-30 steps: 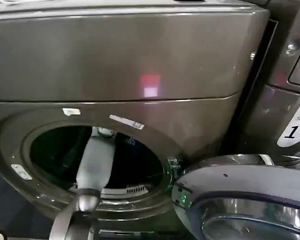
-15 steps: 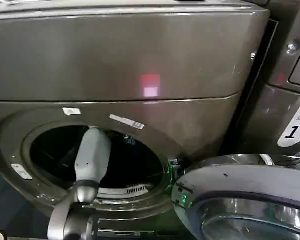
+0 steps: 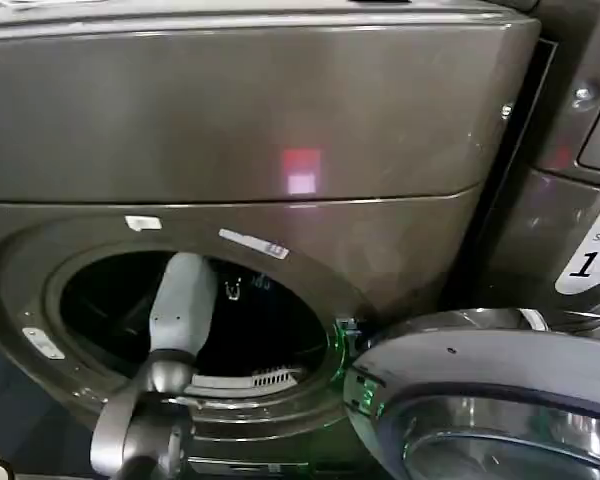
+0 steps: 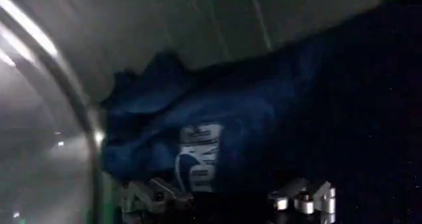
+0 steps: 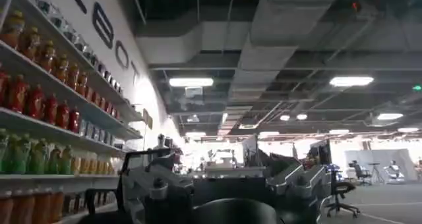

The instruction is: Grasp the clothes from the dryer.

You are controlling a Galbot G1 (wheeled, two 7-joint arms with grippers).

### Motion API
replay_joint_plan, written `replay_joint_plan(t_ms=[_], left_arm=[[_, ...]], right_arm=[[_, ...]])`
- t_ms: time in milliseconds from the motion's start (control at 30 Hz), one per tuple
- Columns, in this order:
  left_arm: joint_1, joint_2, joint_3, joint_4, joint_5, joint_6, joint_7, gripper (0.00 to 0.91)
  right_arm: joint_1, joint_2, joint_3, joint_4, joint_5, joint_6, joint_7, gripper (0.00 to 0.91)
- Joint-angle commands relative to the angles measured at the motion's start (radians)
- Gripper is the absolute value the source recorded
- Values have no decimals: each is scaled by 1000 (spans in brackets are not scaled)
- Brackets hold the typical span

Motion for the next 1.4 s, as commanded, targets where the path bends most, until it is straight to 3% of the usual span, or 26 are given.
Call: replay_joint_plan(t_ms=[33, 567, 600, 633, 1400], left_arm=[[7, 0, -10, 73, -15, 19, 16, 907], [29, 9, -19, 67, -77, 88, 15, 907], [32, 12, -18, 59, -102, 90, 7, 102], [34, 12, -17, 54, -111, 98, 2, 0], [34, 7, -22, 65, -133, 153, -18, 0]], right_arm=[[4, 0, -13, 5, -9, 1, 1, 907], [-6, 12, -15, 19, -12, 3, 4, 907], [-6, 13, -15, 20, -12, 3, 4, 907], [-6, 13, -16, 20, -12, 3, 4, 907], [-5, 14, -20, 17, -11, 0, 8, 907]])
